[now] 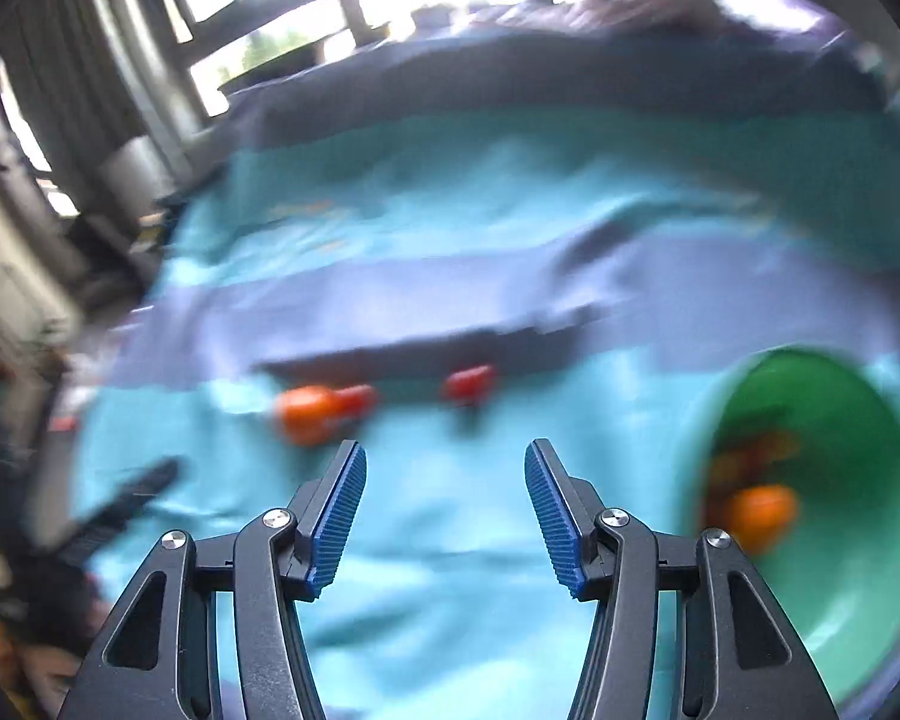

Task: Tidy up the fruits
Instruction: 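Move the right gripper back to the second mandarin orange, then close the right gripper on the second mandarin and lift it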

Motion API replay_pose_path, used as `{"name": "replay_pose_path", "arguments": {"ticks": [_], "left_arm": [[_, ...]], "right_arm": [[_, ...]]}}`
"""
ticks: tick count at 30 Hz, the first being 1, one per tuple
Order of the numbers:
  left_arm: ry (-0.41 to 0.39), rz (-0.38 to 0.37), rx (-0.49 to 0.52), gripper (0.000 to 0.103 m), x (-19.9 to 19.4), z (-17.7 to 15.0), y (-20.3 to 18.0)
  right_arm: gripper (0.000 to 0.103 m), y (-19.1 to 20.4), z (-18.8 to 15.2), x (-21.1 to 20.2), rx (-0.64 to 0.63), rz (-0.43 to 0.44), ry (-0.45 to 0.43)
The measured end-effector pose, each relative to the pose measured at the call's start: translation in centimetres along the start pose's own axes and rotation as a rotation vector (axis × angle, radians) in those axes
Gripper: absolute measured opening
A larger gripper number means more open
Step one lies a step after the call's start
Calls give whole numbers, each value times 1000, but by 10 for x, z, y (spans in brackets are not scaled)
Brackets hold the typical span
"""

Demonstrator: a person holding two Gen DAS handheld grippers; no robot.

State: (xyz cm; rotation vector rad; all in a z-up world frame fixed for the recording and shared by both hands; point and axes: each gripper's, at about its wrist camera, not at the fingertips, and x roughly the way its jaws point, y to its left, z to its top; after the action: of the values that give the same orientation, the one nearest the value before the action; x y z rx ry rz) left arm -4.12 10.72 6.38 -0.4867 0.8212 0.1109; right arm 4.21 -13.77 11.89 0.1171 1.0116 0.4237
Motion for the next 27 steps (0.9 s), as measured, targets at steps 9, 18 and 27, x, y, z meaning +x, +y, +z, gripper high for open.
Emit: {"name": "replay_pose_path", "arguments": {"ticks": [9,18,27], "left_arm": [[-14,-20,-66,65,-15,9,20],[-5,-29,-50,66,-15,10,16],[28,-46,5,66,-6,2,-3]], "right_arm": [[56,59,28,101,-14,-46,145],[46,51,24,133,34,-25,174],[45,32,2,63,-41,13,109]]}}
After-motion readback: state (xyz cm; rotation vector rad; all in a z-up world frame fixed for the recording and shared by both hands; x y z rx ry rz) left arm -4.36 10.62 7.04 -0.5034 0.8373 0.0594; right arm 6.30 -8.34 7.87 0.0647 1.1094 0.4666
